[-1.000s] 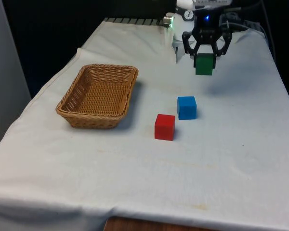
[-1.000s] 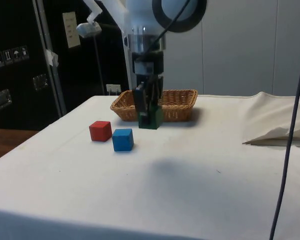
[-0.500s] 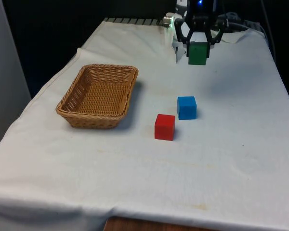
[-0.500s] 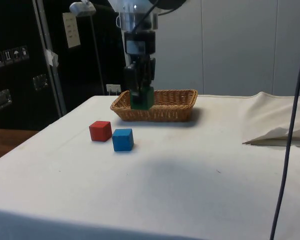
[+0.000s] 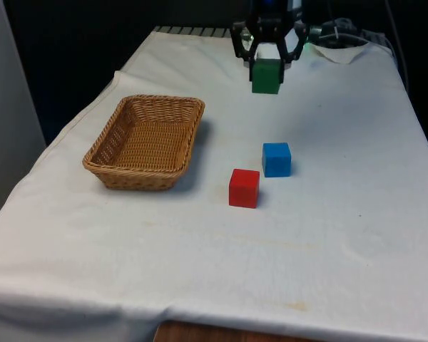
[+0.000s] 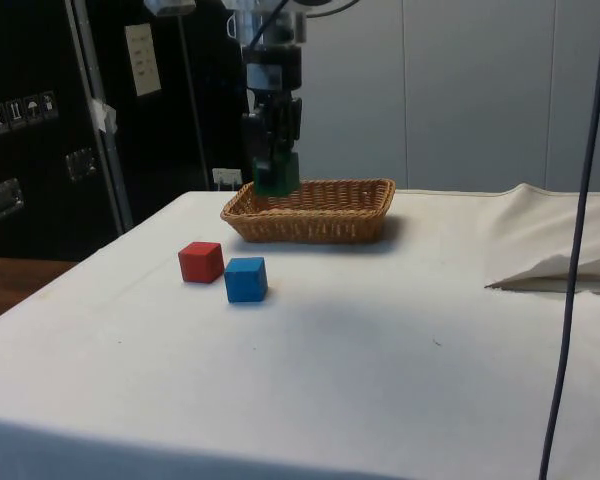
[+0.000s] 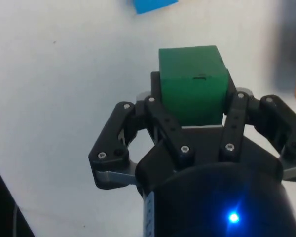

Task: Pick up exactly two blocks and place them into the basket.

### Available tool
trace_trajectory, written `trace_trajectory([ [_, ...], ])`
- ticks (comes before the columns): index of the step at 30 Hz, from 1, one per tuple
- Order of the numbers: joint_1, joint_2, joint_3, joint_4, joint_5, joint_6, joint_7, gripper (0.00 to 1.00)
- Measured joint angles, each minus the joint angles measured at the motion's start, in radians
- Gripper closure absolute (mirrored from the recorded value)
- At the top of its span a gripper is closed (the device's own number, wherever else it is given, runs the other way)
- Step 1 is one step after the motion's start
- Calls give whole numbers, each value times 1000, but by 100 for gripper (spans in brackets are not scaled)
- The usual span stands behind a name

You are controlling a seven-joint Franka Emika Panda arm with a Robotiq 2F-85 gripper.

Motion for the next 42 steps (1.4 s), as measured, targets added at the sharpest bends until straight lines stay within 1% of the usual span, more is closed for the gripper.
trace_trajectory([
  [3, 0, 14, -26, 15, 0, 0, -26, 100],
  [4, 0, 14, -26, 15, 0, 0, -26, 100],
  [6, -1, 20, -43, 19, 0, 0, -45, 100],
  [7, -1, 20, -43, 19, 0, 0, -45, 100],
  [9, -2, 24, -56, 21, 0, 2, -59, 100],
  [13, -3, 35, -91, 24, 0, 8, -95, 100],
  [14, -3, 38, -97, 25, 0, 10, -102, 100],
  [16, -3, 38, -97, 25, 0, 10, -102, 100],
  [17, -3, 40, -103, 25, 0, 12, -108, 100],
  [20, -3, 50, -129, 25, 0, 25, -134, 100],
  [21, -3, 50, -129, 25, 0, 25, -134, 100],
  [22, -4, 55, -142, 26, 0, 31, -148, 100],
  [24, -4, 62, -156, 26, 0, 38, -161, 100],
  [25, -4, 65, -162, 26, 0, 43, -168, 100],
  [26, -4, 65, -162, 26, 0, 43, -168, 100],
  [28, -4, 72, -175, 27, 0, 50, -180, 100],
  [29, -4, 79, -188, 28, 0, 58, -192, 100],
  [33, -5, 96, -213, 30, 1, 73, -216, 100],
  [34, -6, 105, -224, 32, 1, 83, -227, 100],
  [37, -6, 110, -230, 33, 1, 86, -232, 100],
  [38, -7, 120, -241, 35, 2, 93, -243, 100],
  [42, -10, 139, -263, 39, 2, 108, -265, 100],
])
